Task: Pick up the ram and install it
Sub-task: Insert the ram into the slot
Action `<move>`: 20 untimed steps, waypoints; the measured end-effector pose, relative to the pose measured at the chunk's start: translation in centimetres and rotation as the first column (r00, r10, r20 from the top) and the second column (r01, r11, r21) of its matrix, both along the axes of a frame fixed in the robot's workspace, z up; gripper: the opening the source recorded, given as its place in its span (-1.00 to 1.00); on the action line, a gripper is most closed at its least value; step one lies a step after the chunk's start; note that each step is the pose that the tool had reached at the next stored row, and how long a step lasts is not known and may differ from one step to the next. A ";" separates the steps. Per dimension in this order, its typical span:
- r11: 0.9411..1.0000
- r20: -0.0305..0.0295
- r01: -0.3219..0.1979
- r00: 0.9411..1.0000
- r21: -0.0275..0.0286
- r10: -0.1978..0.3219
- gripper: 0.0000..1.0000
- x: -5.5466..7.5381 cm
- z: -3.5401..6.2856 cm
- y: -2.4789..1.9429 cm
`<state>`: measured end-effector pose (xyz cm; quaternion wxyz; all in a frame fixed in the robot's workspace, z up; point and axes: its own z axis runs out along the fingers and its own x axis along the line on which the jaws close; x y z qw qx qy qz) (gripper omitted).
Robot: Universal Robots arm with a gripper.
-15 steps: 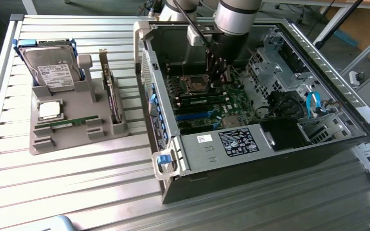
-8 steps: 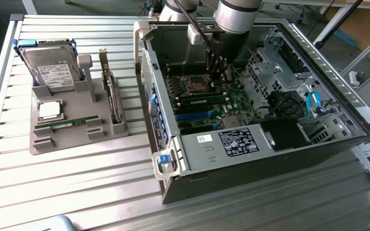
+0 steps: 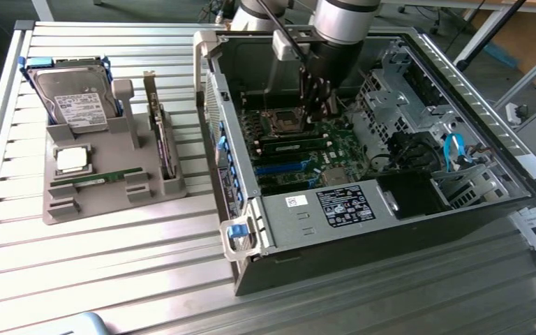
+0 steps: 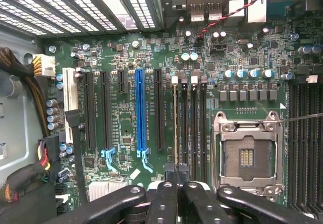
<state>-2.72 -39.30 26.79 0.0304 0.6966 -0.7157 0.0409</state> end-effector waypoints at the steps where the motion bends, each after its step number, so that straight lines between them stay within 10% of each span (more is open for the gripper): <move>1: 1.000 0.000 0.000 1.000 0.000 0.000 -0.79 0.0 0.06 0.00; 20: 1.000 0.000 0.000 1.000 -0.001 0.000 -0.79 0.0 0.88 0.00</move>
